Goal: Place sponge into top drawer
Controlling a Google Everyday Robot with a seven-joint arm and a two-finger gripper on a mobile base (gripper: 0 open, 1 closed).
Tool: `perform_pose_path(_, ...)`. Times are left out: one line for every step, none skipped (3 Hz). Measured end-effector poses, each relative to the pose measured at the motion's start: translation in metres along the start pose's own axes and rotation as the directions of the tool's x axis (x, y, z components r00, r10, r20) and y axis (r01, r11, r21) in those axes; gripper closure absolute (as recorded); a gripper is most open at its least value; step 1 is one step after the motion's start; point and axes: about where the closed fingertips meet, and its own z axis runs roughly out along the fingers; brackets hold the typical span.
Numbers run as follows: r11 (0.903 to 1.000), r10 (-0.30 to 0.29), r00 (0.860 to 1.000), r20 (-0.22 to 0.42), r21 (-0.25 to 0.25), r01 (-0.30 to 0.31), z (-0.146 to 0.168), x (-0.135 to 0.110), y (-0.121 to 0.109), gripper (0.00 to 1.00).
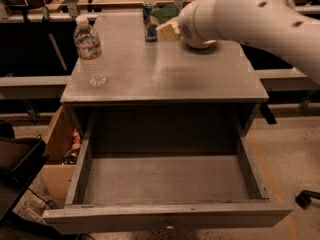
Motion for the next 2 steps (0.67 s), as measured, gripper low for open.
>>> perform_pose_path(1.0000,0.007,1.000,-0.016,0.004,-0.007,-0.067,0.001,0.008,1.00)
perform_pose_path(0.9997,0.022,0.998,-0.062,-0.007,-0.023,-0.126,0.025,0.036,1.00)
